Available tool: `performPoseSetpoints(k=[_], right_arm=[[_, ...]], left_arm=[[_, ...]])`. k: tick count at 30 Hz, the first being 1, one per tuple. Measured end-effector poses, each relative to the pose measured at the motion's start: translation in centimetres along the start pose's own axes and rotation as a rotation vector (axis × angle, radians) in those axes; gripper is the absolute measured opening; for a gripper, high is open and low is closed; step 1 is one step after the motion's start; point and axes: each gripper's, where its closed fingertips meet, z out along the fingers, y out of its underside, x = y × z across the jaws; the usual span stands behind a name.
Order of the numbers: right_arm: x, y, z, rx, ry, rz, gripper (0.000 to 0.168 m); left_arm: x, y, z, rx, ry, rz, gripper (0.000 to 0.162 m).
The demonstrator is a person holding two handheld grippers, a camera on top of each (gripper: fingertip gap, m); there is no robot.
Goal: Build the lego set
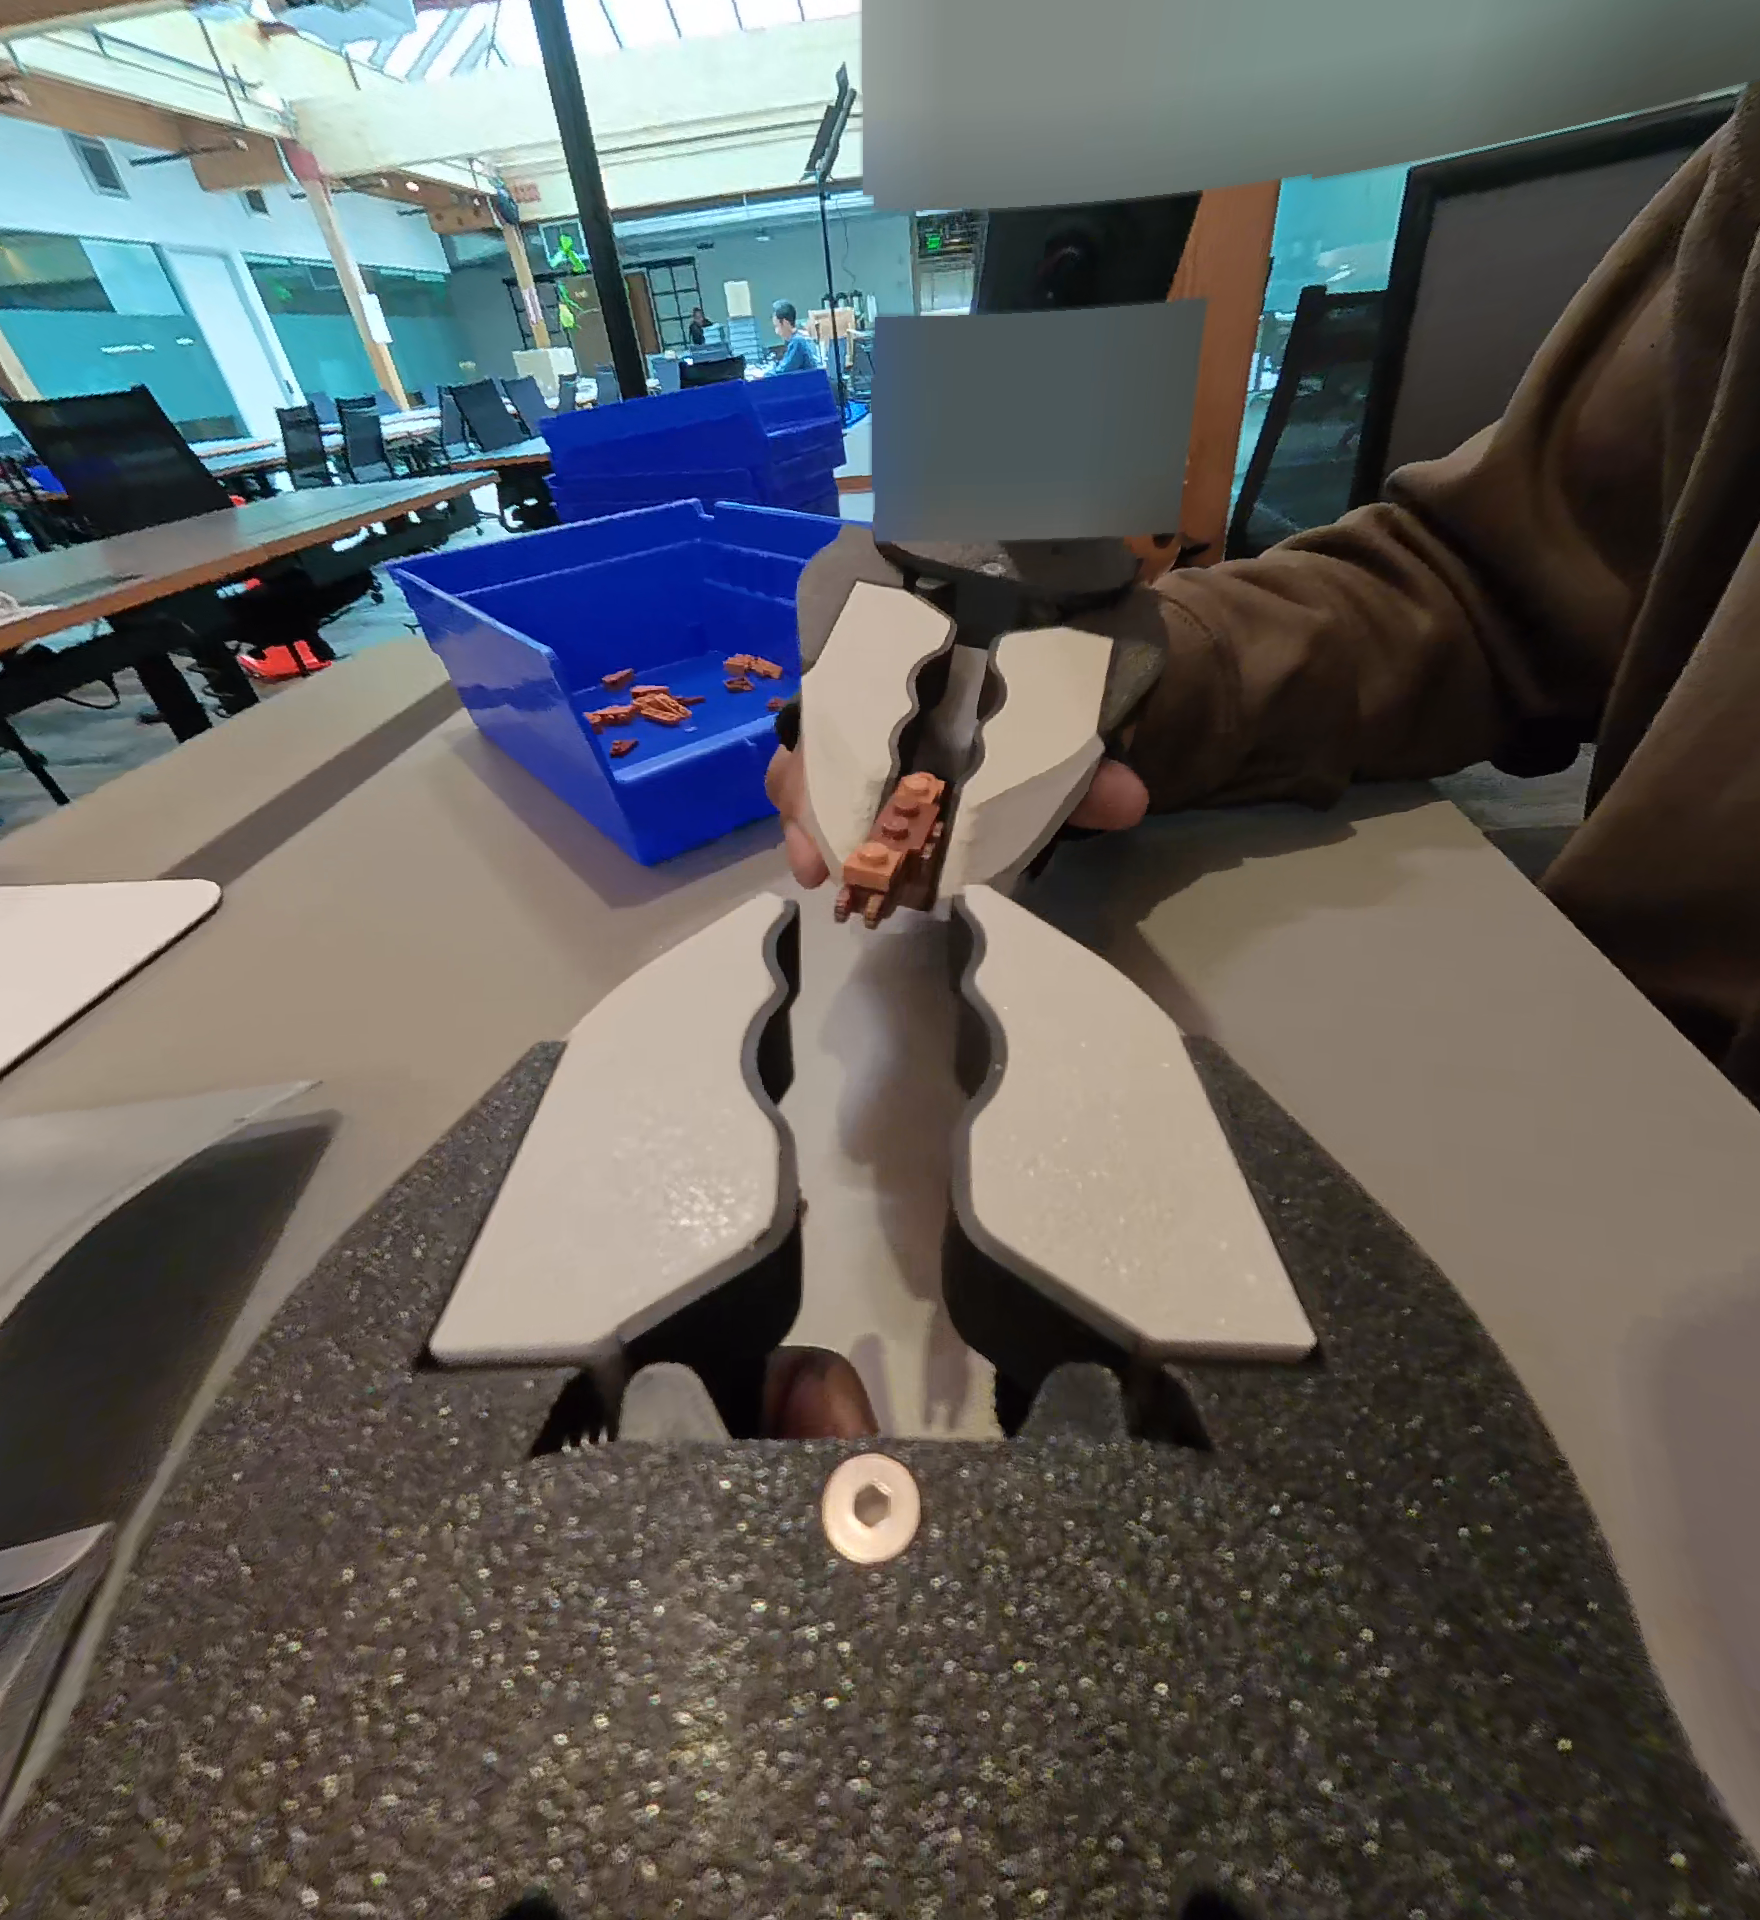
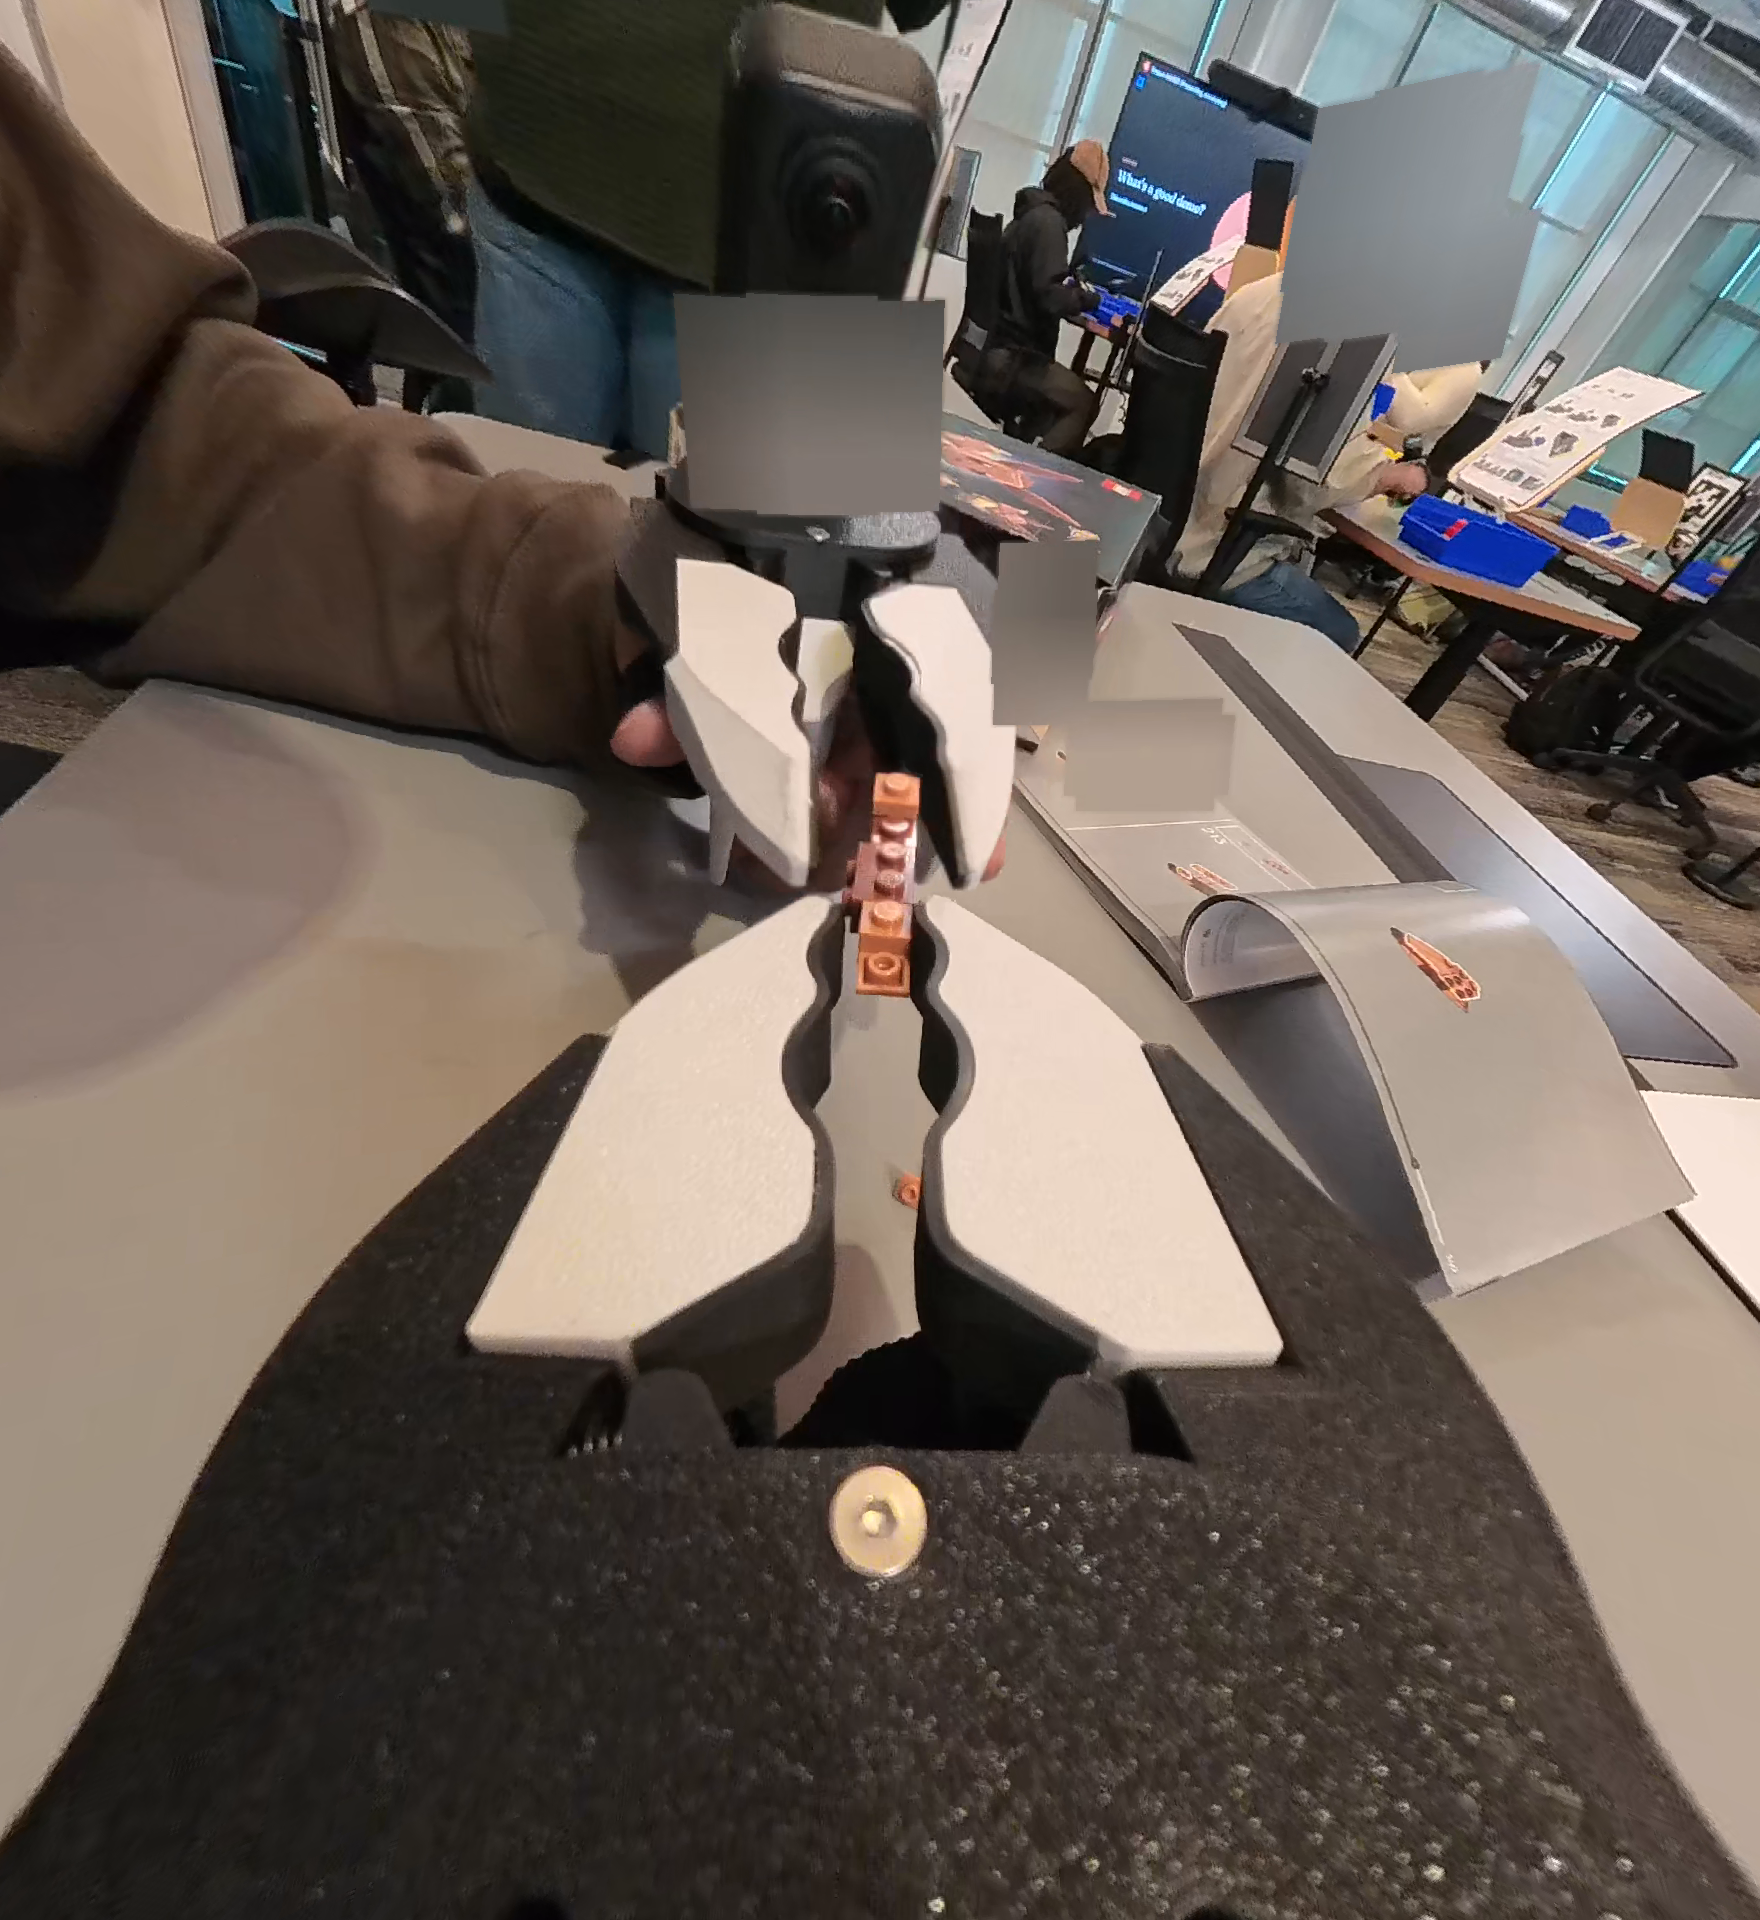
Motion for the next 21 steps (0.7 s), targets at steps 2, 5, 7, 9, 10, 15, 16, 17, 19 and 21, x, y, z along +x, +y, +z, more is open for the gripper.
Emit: performPoseSetpoints(k=[2, 5, 7, 9, 10, 15, 16, 17, 19, 21], right_arm=[[-0.12, -0.01, 0.04, 0.003, -0.006, 0.002, 0.011], [-0.32, 0.12, 0.15, 0.000, -0.015, 0.002, 0.011], [-0.41, 0.19, 0.20, -0.003, -0.020, 0.001, 0.011], [-0.50, 0.21, 0.23, -0.004, -0.026, 0.003, 0.011], [-0.53, 0.24, 0.23, -0.005, -0.028, 0.002, 0.011], [-0.63, 0.30, 0.22, -0.005, -0.038, 0.009, 0.012], [-0.55, 0.30, 0.21, -0.005, -0.033, 0.009, 0.012], [-0.47, 0.33, 0.19, -0.007, -0.029, 0.007, 0.013], [-0.38, 0.32, 0.11, -0.006, -0.025, 0.004, 0.014], [-0.37, 0.22, 0.05, 0.002, -0.028, 0.008, 0.011]], left_arm=[[0.18, 0.05, 0.13, 0.005, 0.013, -0.019, 0.026], [0.43, -0.14, 0.14, 0.032, 0.040, -0.053, 0.018], [0.52, -0.29, 0.09, 0.048, 0.053, -0.073, 0.013], [0.55, -0.28, 0.04, 0.052, 0.060, -0.081, 0.010], [0.58, -0.24, 0.04, 0.051, 0.063, -0.081, 0.010], [0.75, -0.15, -0.01, 0.042, 0.072, -0.068, 0.009], [0.70, -0.14, -0.02, 0.039, 0.068, -0.063, 0.009], [0.65, -0.15, -0.03, 0.039, 0.063, -0.060, 0.008], [0.58, -0.27, -0.08, 0.044, 0.059, -0.060, 0.008], [0.67, -0.34, -0.09, 0.048, 0.064, -0.060, 0.008]])
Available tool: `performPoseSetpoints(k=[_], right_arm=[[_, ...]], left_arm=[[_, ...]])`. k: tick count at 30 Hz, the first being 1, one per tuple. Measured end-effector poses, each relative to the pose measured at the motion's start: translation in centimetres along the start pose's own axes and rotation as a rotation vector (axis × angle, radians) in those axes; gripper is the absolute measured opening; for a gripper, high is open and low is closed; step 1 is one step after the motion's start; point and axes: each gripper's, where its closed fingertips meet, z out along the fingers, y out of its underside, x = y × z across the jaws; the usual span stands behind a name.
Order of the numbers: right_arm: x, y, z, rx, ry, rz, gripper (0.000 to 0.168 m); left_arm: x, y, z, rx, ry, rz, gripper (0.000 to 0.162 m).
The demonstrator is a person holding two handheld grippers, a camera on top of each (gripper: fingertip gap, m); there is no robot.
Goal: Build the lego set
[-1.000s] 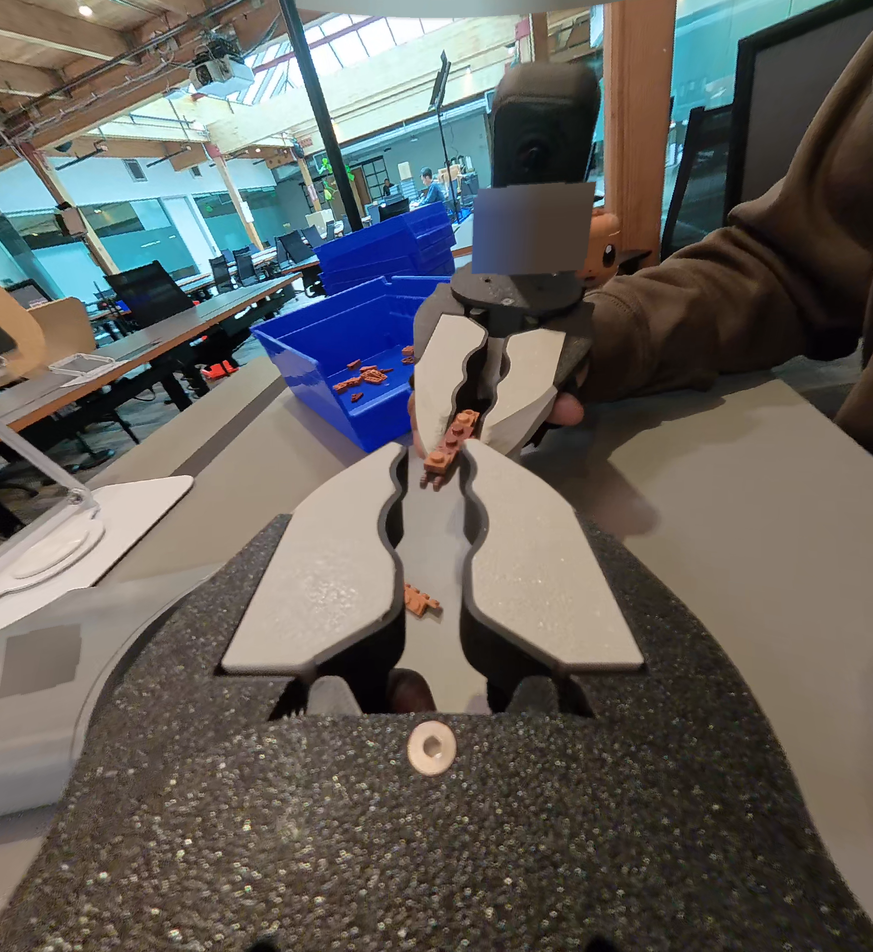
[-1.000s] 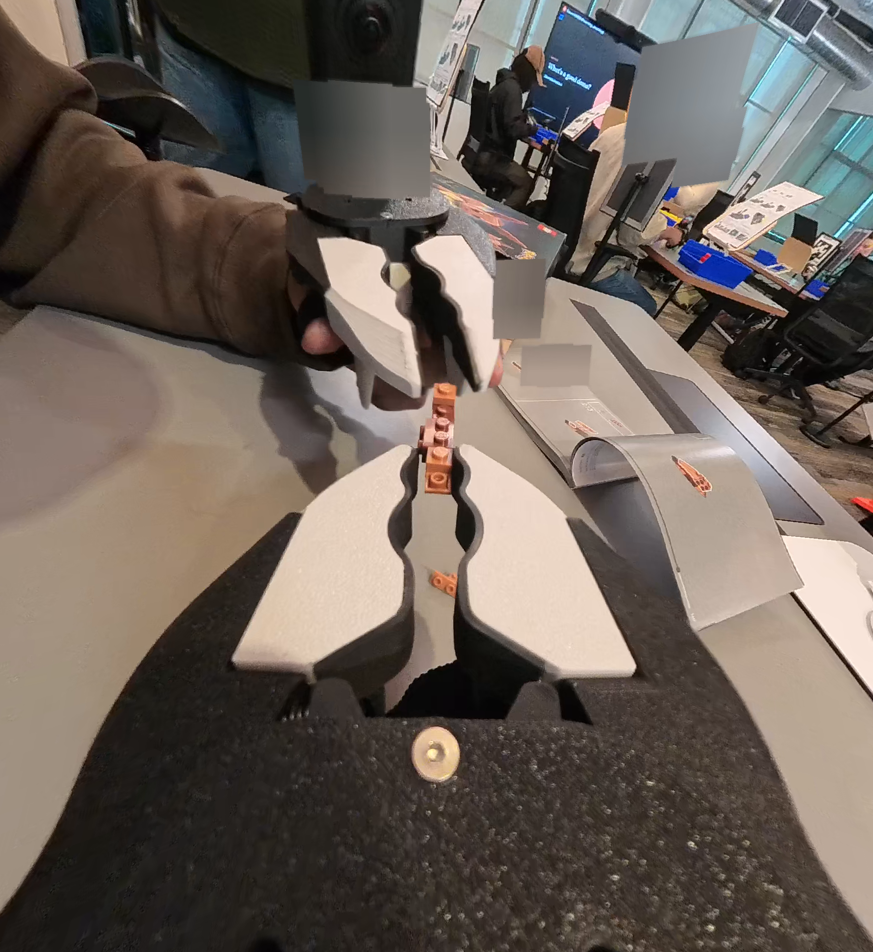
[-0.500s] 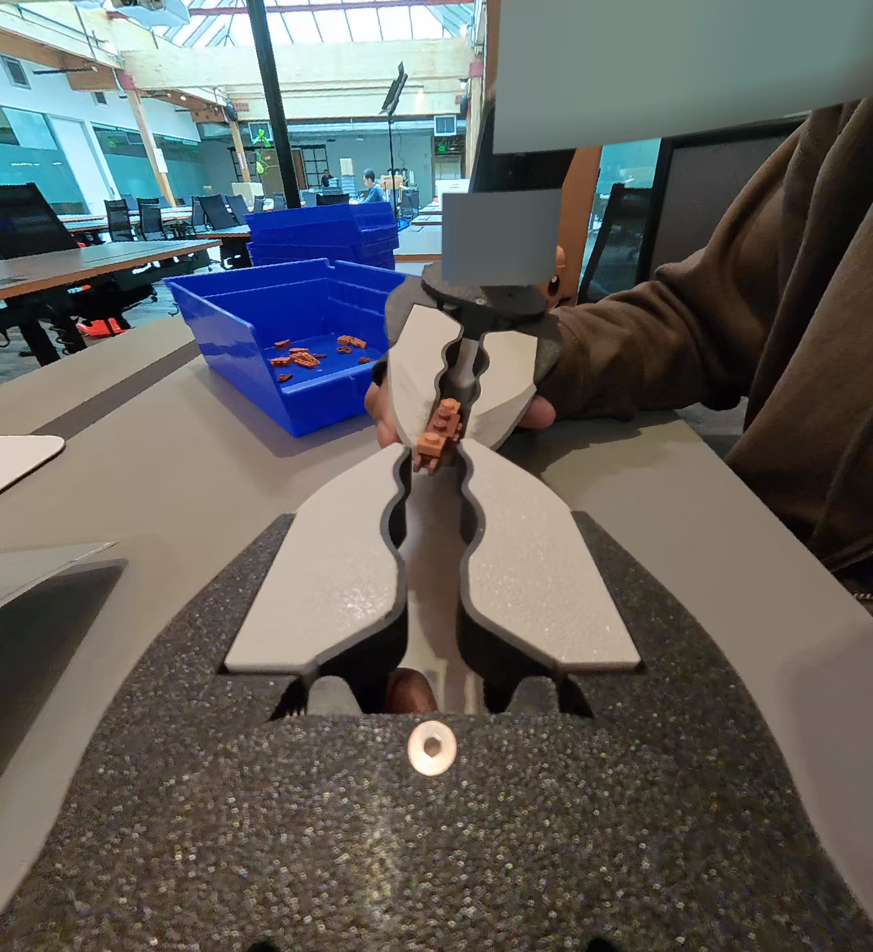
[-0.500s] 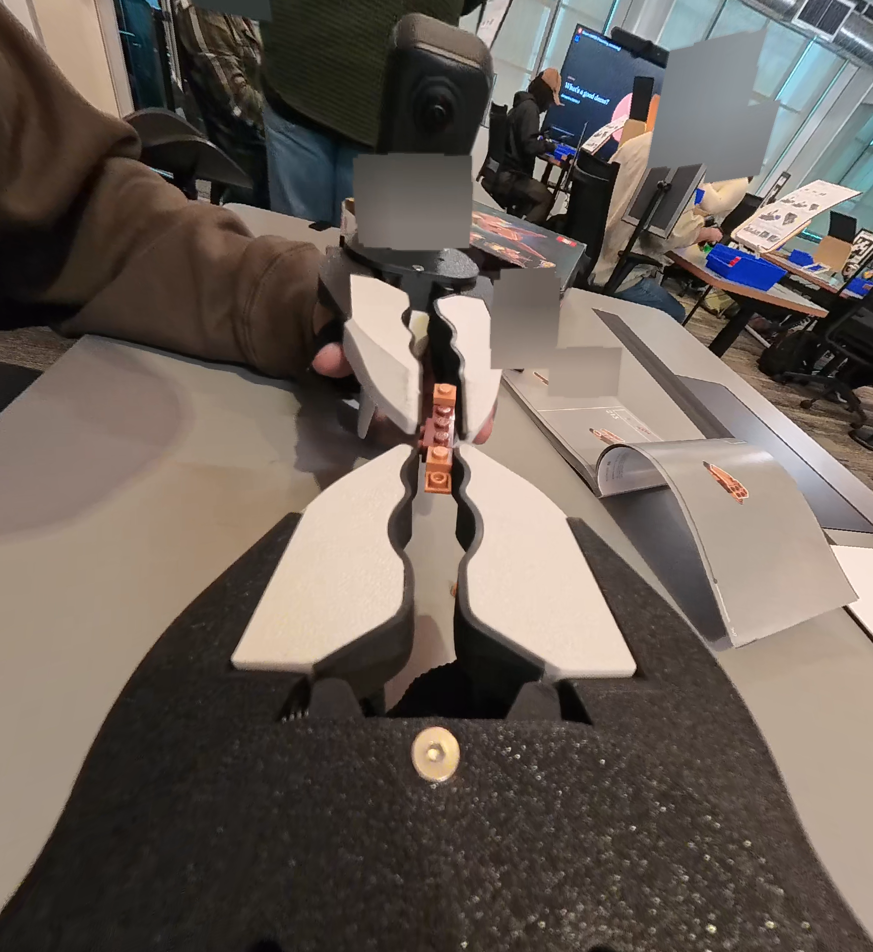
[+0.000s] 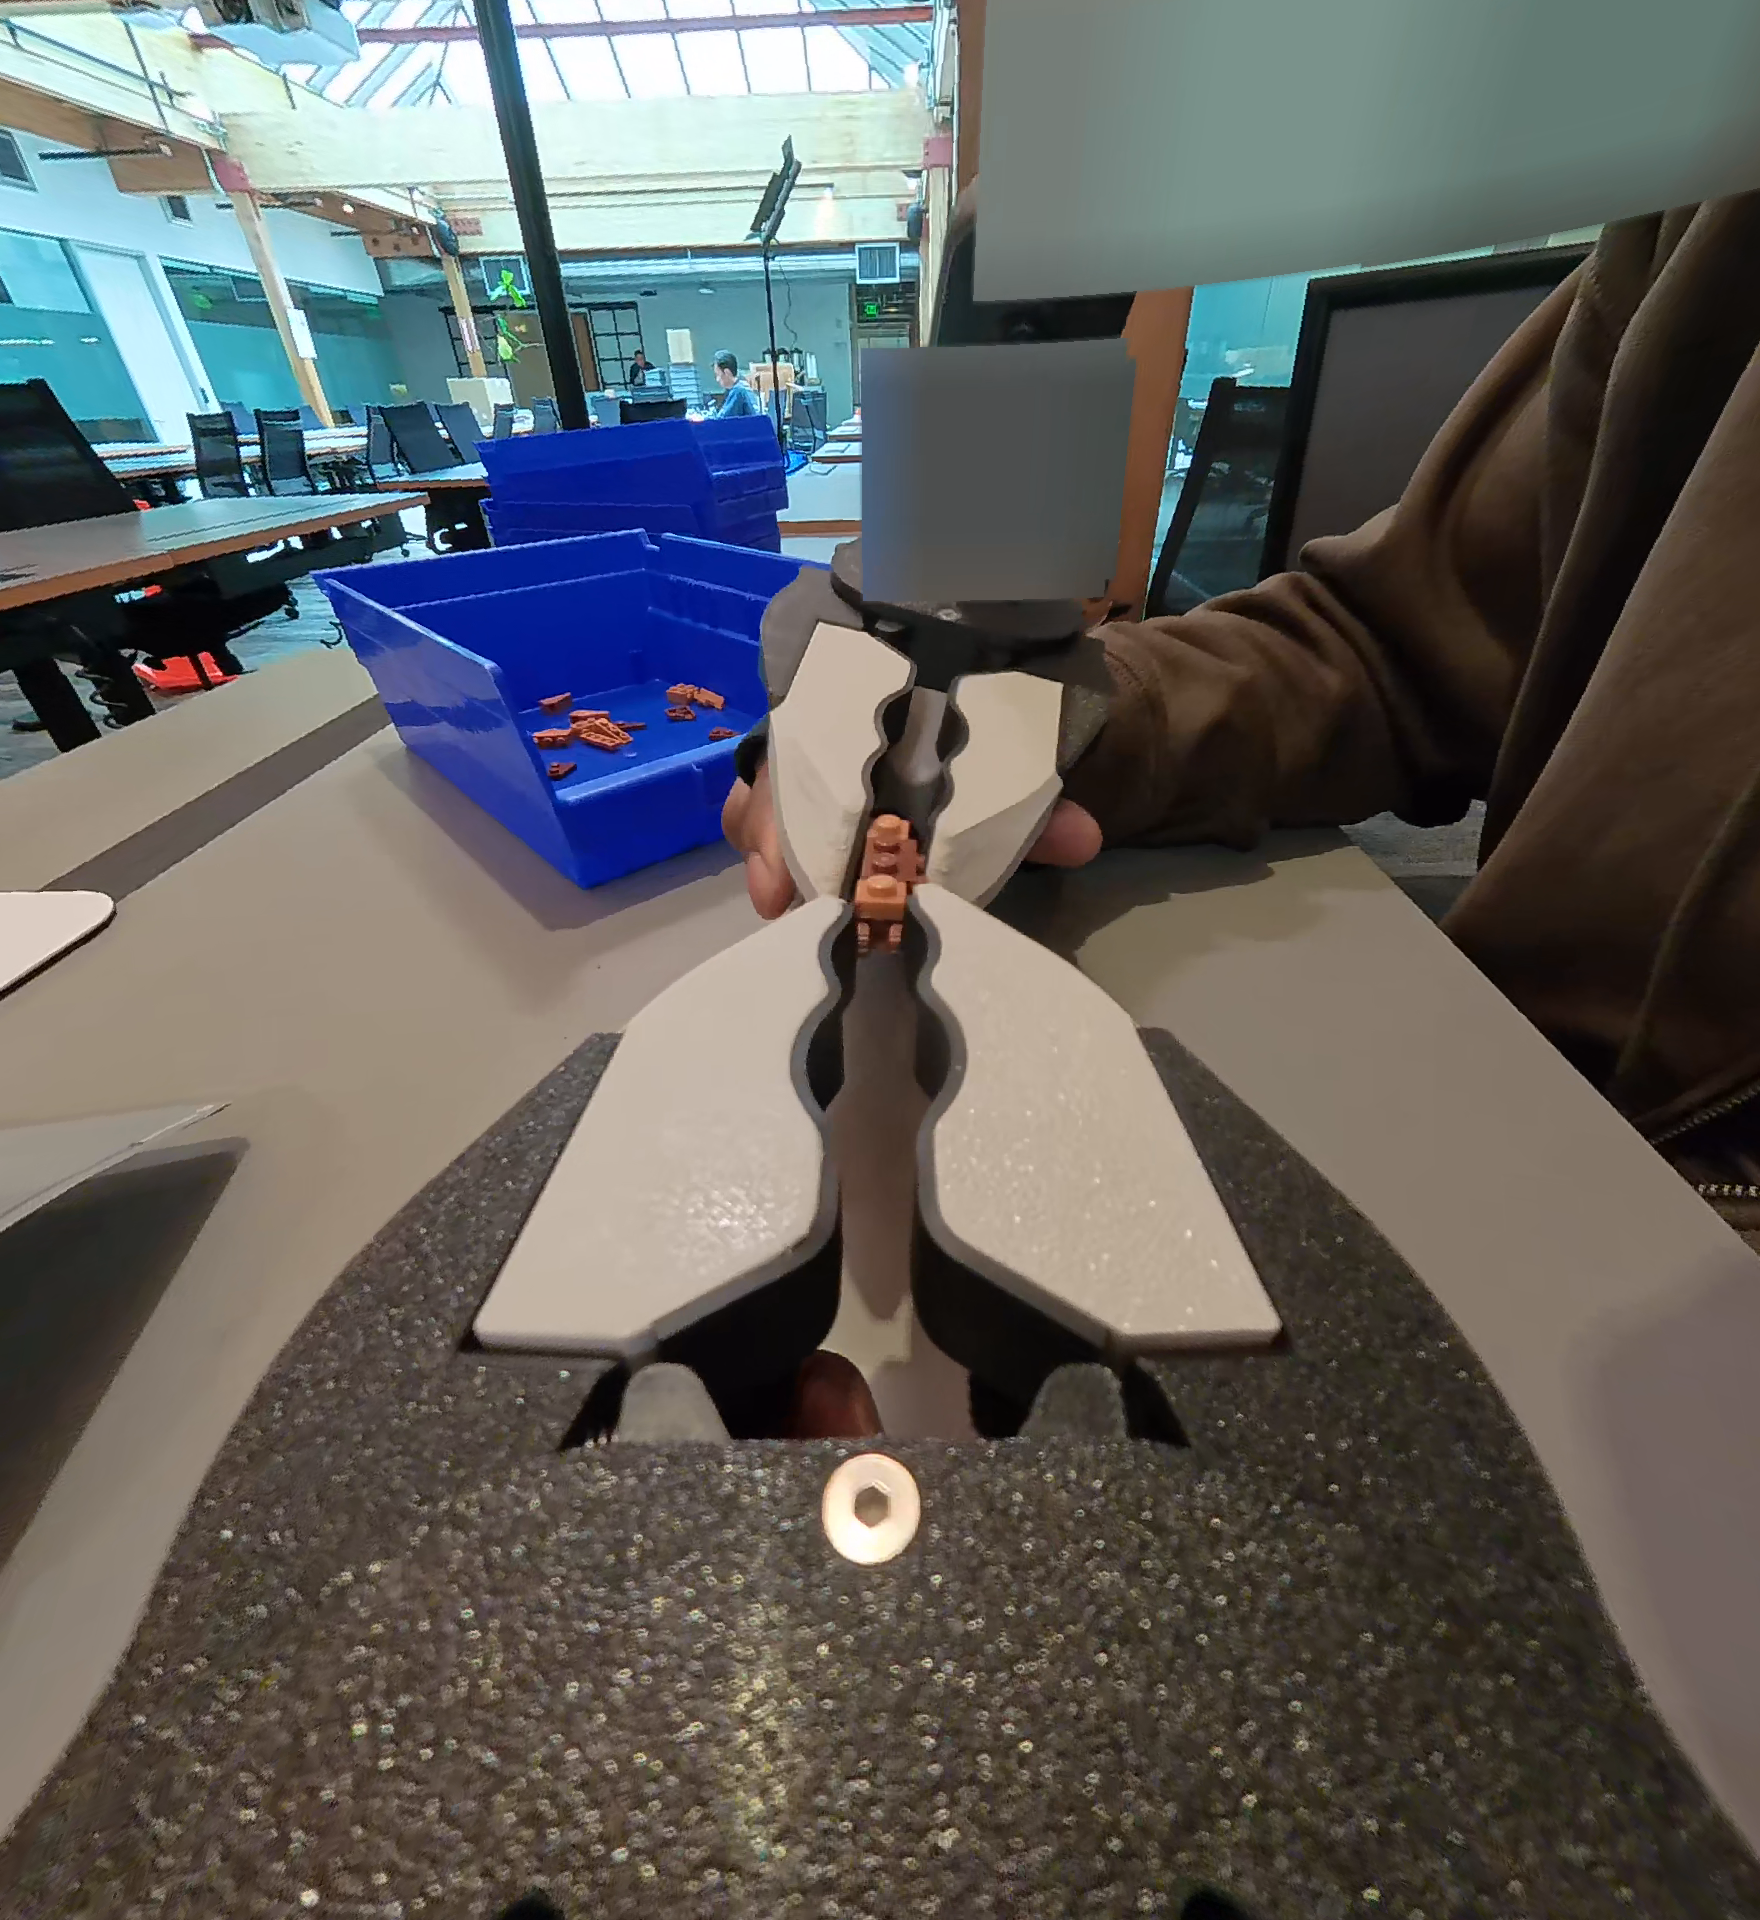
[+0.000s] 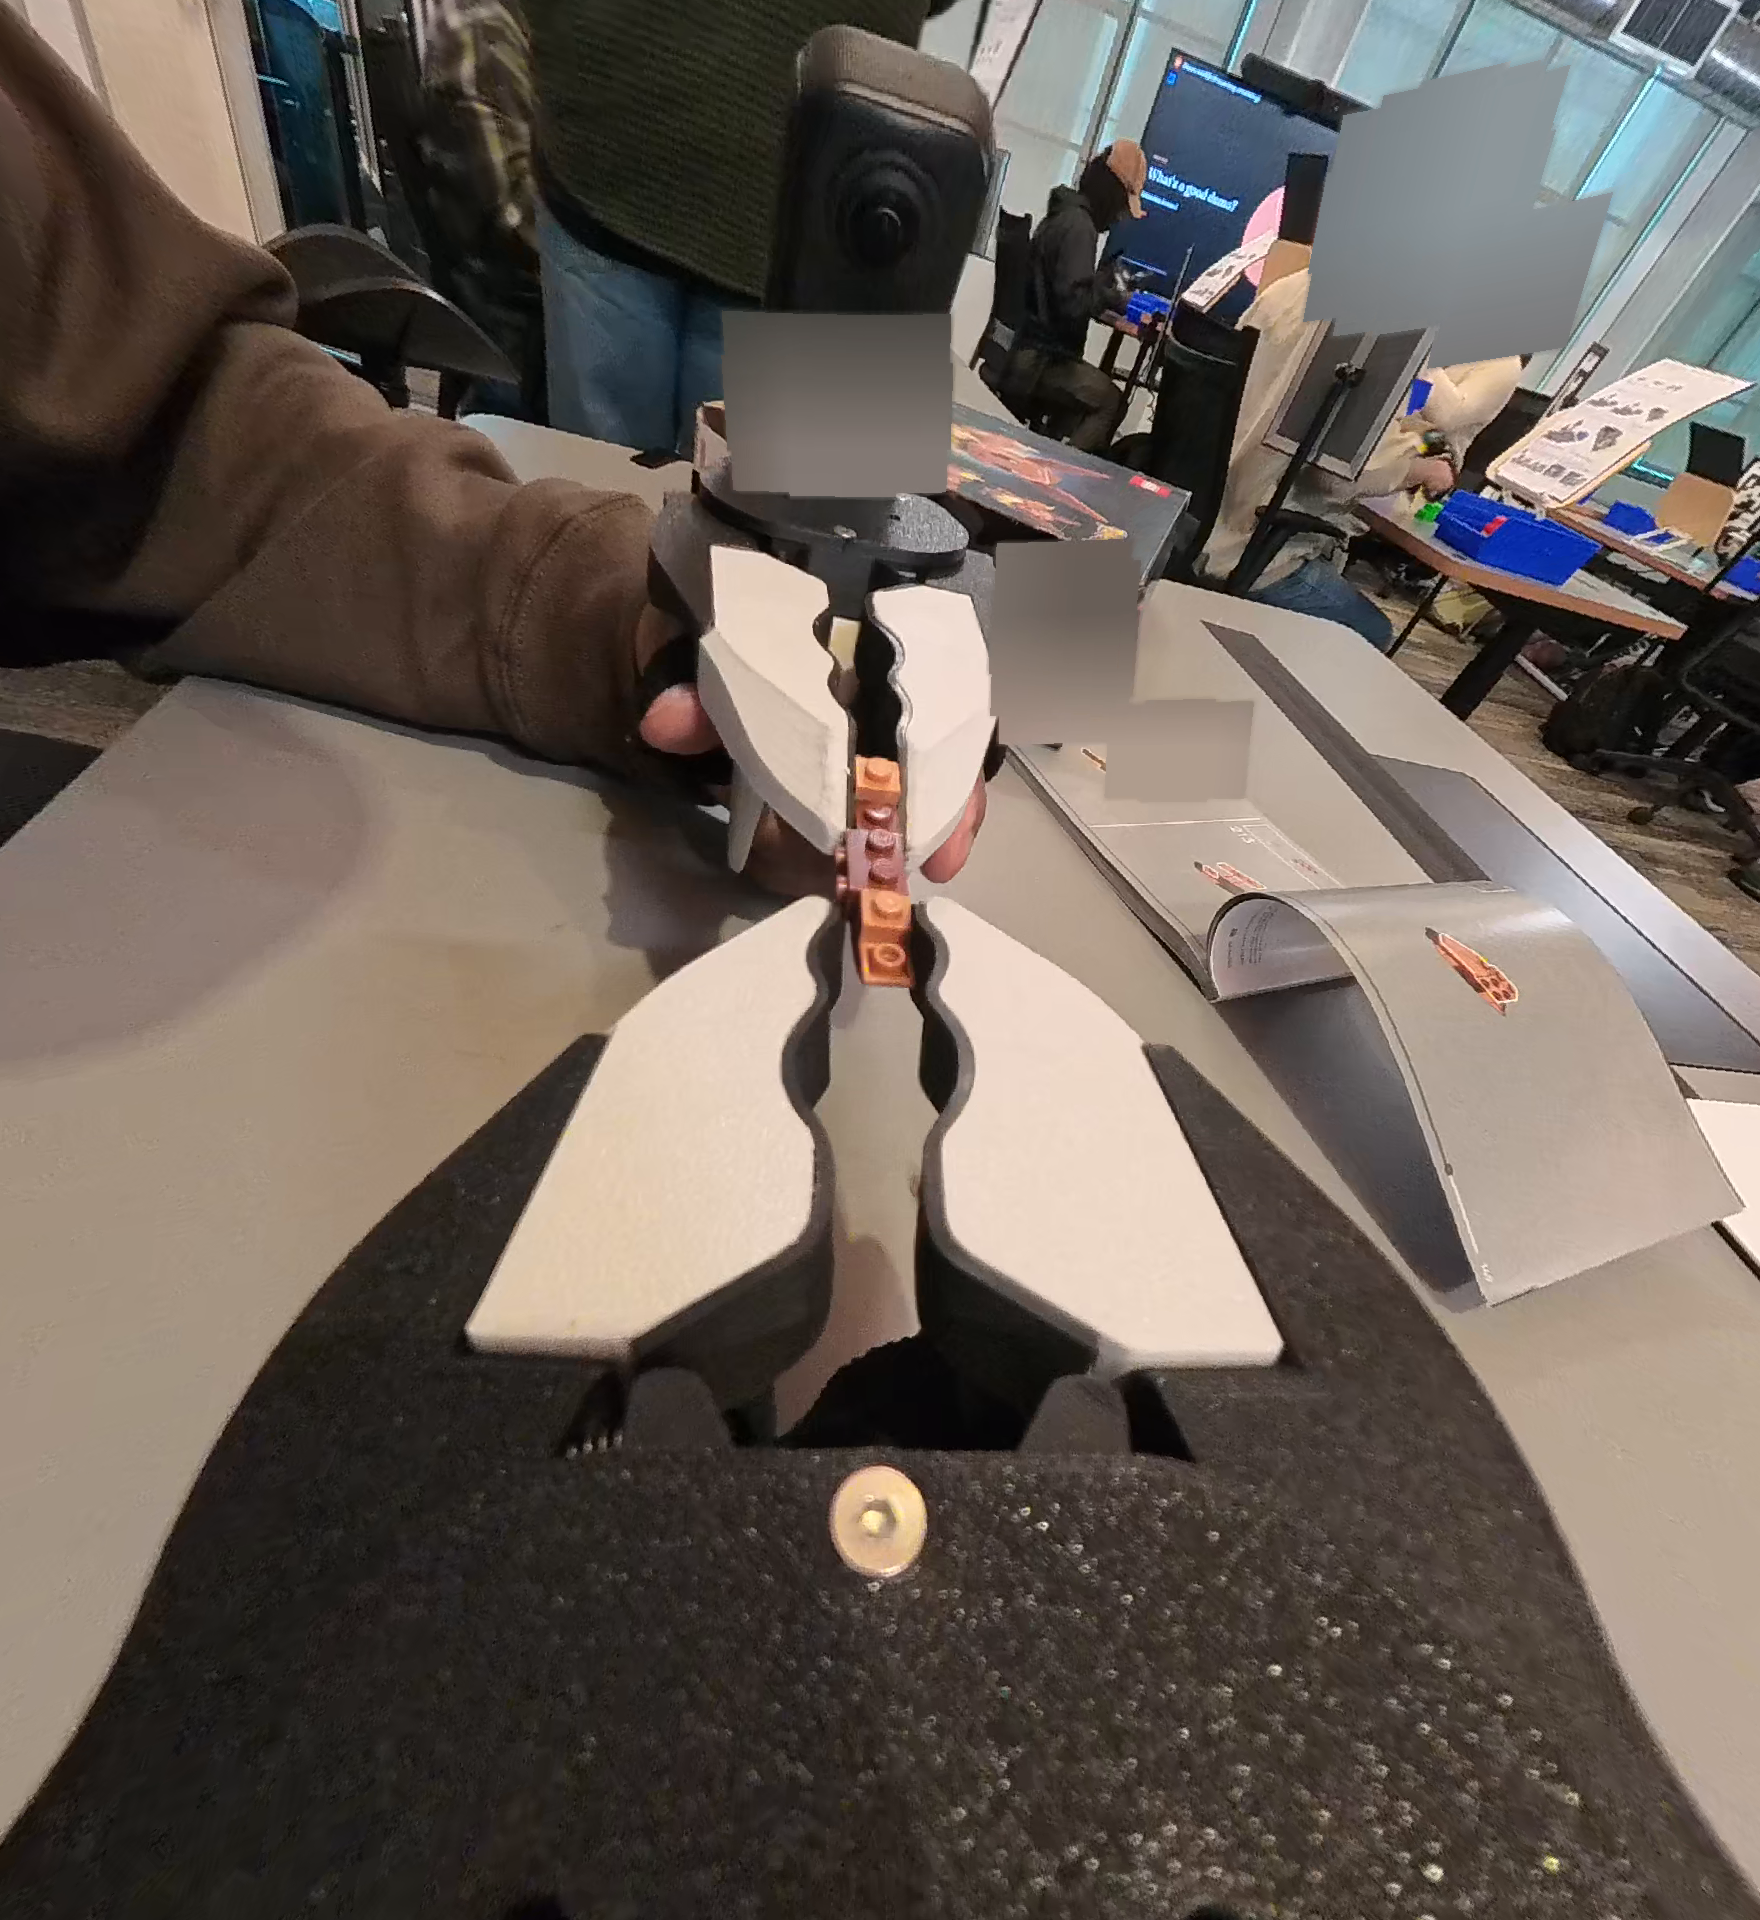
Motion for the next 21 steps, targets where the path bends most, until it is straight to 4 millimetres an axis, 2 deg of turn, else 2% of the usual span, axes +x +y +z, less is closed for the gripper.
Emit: performPoseSetpoints(k=[14, 18, 21], right_arm=[[-0.42, -0.27, -0.03, 0.021, -0.025, -0.004, 0.009], [-0.46, -0.43, -0.08, 0.032, -0.032, 0.008, 0.009], [-0.63, -0.19, 0.03, 0.021, -0.040, 0.007, 0.009]], left_arm=[[0.47, -0.27, 0.03, 0.016, 0.006, 0.046, 0.009], [0.64, -0.02, 0.11, 0.005, 0.021, 0.030, 0.015], [0.77, 0.18, 0.22, -0.005, 0.023, 0.043, 0.011]])
